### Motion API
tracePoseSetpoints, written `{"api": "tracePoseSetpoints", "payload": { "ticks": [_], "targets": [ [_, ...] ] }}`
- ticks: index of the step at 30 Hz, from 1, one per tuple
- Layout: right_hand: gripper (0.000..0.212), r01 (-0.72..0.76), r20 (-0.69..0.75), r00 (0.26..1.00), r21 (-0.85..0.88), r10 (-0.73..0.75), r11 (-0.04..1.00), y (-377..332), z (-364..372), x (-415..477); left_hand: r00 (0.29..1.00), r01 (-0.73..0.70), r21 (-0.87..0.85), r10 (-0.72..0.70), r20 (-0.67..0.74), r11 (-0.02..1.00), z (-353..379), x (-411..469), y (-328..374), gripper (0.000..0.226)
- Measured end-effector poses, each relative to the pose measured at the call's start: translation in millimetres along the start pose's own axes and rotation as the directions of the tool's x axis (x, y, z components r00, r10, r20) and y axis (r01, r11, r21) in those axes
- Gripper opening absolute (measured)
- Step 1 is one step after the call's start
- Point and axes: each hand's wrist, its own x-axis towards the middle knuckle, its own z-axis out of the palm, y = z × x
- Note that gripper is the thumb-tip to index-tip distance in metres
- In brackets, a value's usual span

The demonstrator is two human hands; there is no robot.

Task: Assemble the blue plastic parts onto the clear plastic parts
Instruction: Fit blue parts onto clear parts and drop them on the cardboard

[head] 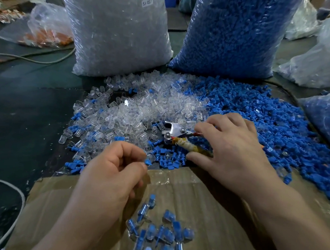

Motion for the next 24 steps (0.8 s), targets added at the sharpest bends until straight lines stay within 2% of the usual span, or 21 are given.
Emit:
{"api": "tracePoseSetpoints", "payload": {
  "ticks": [2, 4, 6, 8, 10, 11, 13, 15, 17, 19, 22, 24],
  "targets": [
    [0.055, 0.046, -0.106, 0.994, 0.065, -0.039, 0.997, -8, -4, -6, 1.000, -0.020, 0.032, 0.021, -0.015, 0.999, 3, -2, 1, 0.034],
    [0.045, 0.158, -0.166, 0.976, 0.109, -0.139, 0.981, -25, -8, -15, 0.998, -0.046, 0.053, 0.047, -0.036, 0.998, 6, -4, 1, 0.031],
    [0.033, 0.285, -0.138, 0.953, 0.097, -0.271, 0.953, -41, -6, -20, 0.996, -0.077, 0.076, 0.081, -0.048, 0.994, 9, -5, 0, 0.029],
    [0.021, 0.354, -0.111, 0.933, 0.099, -0.343, 0.930, -48, -1, -21, 0.988, -0.132, 0.126, 0.140, -0.059, 0.983, 10, -7, 0, 0.019],
    [0.017, 0.340, -0.095, 0.939, 0.114, -0.330, 0.934, -48, -2, -20, 0.980, -0.190, 0.148, 0.198, -0.038, 0.971, 9, -10, 3, 0.009],
    [0.019, 0.323, -0.078, 0.946, 0.140, -0.314, 0.936, -48, -3, -20, 0.975, -0.212, 0.118, 0.218, -0.035, 0.970, 9, -11, 5, 0.011],
    [0.028, 0.311, -0.061, 0.950, 0.198, -0.305, 0.930, -48, -4, -21, 0.976, -0.211, 0.038, 0.212, -0.051, 0.977, 8, -10, 9, 0.022],
    [0.028, 0.327, -0.059, 0.945, 0.195, -0.321, 0.925, -49, -3, -21, 0.985, -0.159, 0.023, 0.160, -0.062, 0.987, 7, -8, 10, 0.033],
    [0.020, 0.355, -0.095, 0.934, 0.137, -0.345, 0.925, -51, -2, -21, 0.996, -0.090, 0.053, 0.089, 0.015, 0.995, 6, -5, 7, 0.043],
    [0.020, 0.370, -0.140, 0.926, 0.154, -0.350, 0.916, -54, -3, -22, 0.992, -0.082, 0.070, 0.074, 0.107, 0.994, 2, -4, 5, 0.059],
    [0.028, 0.319, -0.116, 0.948, 0.357, -0.297, 0.878, -58, -7, -27, 0.976, -0.168, 0.001, 0.166, 0.143, 0.986, -3, -6, 6, 0.050],
    [0.028, 0.148, -0.008, 0.984, 0.593, -0.178, 0.791, -59, -9, -30, 0.944, -0.290, -0.018, 0.289, 0.162, 0.957, -3, -9, 8, 0.041]
  ]
}}
